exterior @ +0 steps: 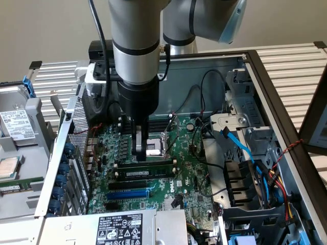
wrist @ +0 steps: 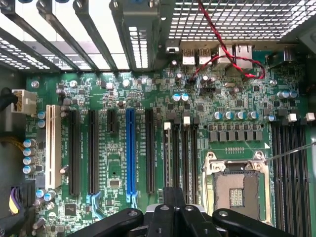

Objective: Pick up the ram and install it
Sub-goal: 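Press down the ram until it locks into place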

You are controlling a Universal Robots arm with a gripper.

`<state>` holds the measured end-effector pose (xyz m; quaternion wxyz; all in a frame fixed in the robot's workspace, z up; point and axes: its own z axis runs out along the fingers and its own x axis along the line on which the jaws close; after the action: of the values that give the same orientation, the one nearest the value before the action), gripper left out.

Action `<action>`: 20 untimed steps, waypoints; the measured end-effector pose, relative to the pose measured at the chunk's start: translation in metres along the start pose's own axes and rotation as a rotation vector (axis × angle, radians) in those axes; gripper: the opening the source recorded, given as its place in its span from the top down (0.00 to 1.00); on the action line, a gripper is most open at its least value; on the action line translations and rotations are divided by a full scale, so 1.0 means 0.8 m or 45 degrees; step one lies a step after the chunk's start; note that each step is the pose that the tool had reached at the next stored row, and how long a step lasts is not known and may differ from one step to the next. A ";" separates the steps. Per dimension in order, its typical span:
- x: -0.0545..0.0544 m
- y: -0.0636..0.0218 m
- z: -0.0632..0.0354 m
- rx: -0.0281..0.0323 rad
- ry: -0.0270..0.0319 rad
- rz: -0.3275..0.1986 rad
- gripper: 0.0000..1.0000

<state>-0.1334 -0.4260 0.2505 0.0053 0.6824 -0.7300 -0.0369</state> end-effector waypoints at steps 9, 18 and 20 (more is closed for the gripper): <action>0.000 -0.013 -0.001 -0.0109 -0.0075 0.000 0.89; 0.001 -0.014 -0.001 -0.0117 -0.0196 -0.001 0.89; 0.002 -0.014 -0.001 -0.0117 -0.0197 0.000 0.89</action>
<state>-0.1222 -0.4282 0.2505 0.0028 0.6821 -0.7298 -0.0455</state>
